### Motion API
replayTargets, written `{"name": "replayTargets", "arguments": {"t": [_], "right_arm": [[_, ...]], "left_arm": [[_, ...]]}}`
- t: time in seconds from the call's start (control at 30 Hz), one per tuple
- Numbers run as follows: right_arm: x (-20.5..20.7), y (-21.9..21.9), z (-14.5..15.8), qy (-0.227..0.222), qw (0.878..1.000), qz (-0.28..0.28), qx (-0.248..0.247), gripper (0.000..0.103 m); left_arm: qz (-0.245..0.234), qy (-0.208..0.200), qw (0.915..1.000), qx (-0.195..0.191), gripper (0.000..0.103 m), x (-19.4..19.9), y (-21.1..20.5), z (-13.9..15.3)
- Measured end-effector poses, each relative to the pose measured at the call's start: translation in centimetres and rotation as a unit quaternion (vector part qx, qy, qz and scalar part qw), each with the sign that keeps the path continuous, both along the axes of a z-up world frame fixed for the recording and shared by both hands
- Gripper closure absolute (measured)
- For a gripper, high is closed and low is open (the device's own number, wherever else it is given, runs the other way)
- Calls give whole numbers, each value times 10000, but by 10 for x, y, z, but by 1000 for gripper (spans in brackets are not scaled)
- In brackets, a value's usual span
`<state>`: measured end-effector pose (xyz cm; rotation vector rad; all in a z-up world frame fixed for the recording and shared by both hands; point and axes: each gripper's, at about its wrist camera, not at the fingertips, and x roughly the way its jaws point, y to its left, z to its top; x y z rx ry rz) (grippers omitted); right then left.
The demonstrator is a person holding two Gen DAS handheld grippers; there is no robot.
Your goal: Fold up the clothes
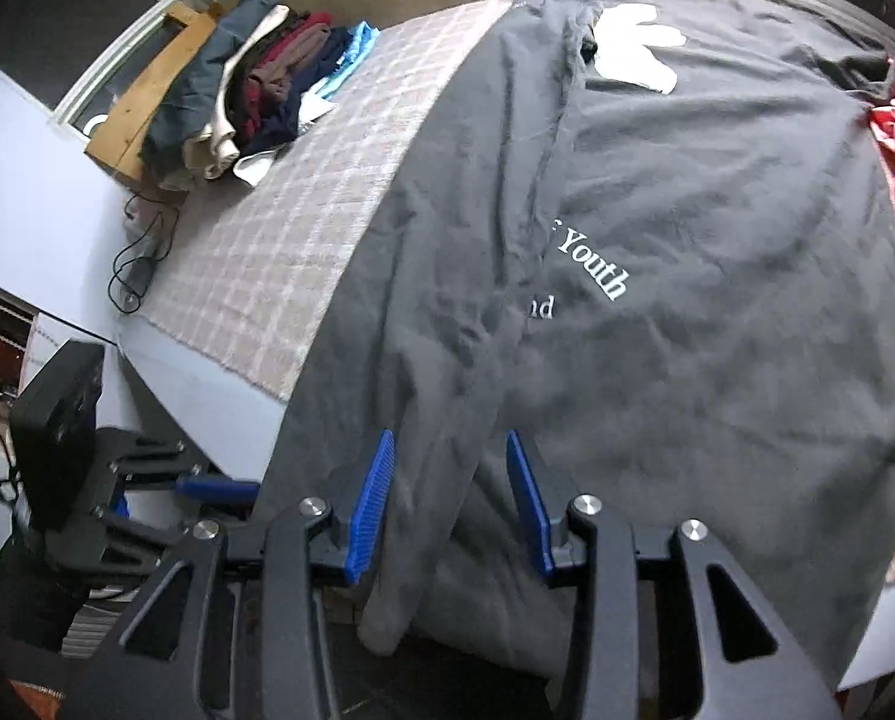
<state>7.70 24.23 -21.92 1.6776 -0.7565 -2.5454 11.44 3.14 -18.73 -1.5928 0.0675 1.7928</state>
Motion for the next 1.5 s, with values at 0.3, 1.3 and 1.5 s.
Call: {"name": "replayTargets", "arguments": {"t": [0.3,1.3,1.5], "right_arm": [[-9,-9,-17,-431,9964,464,567,65],[-151,138,169,1103,9816,551,1460,60],[-260,214,71,513,9898,226,1310,54]], "left_arm": [[22,-27,10000,-43,100,9,-19,-1],[-60,2217,9749,176,84,-191,34,174],[-176,1810,9832,130,83,-268,119,113]]}}
